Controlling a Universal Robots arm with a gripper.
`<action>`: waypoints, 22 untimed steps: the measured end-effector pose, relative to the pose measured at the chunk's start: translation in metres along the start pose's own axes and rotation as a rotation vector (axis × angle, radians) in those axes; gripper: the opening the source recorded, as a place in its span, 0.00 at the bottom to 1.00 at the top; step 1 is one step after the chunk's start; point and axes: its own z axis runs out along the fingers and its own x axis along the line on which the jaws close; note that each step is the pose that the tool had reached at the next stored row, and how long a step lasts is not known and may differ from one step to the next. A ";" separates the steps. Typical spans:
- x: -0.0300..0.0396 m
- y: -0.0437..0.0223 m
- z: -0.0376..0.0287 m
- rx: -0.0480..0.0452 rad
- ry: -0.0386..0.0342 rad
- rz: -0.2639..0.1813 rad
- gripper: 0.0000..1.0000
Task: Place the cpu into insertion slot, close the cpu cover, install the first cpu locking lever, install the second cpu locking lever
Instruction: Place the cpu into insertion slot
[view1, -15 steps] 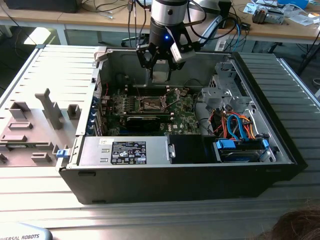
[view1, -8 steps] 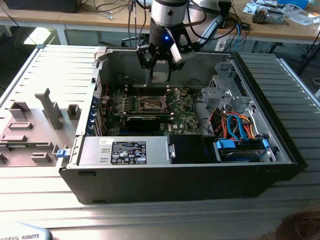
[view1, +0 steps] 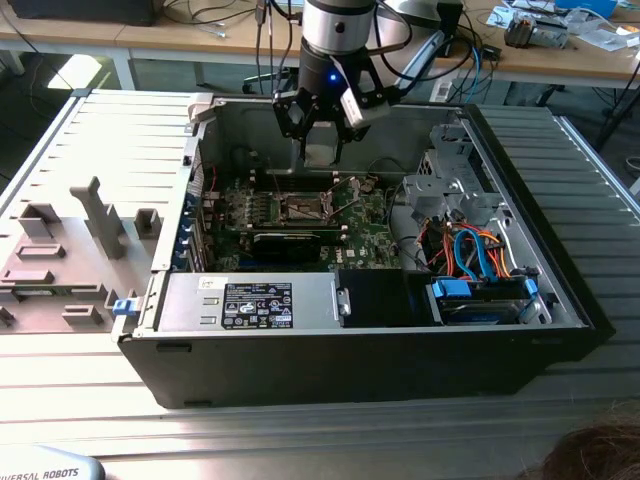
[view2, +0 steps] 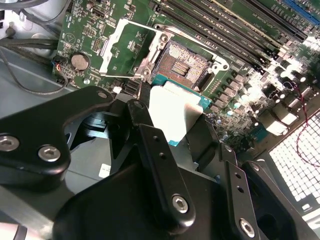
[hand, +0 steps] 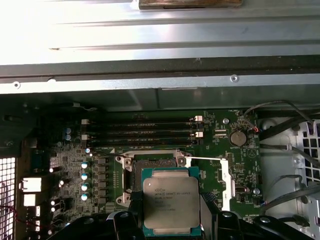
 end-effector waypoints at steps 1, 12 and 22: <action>0.0000 0.0000 0.0003 0.0000 0.0000 0.000 0.54; 0.0000 -0.0002 0.0024 0.0000 0.0000 0.000 0.54; -0.0001 -0.0004 0.0047 0.0001 0.0001 0.000 0.54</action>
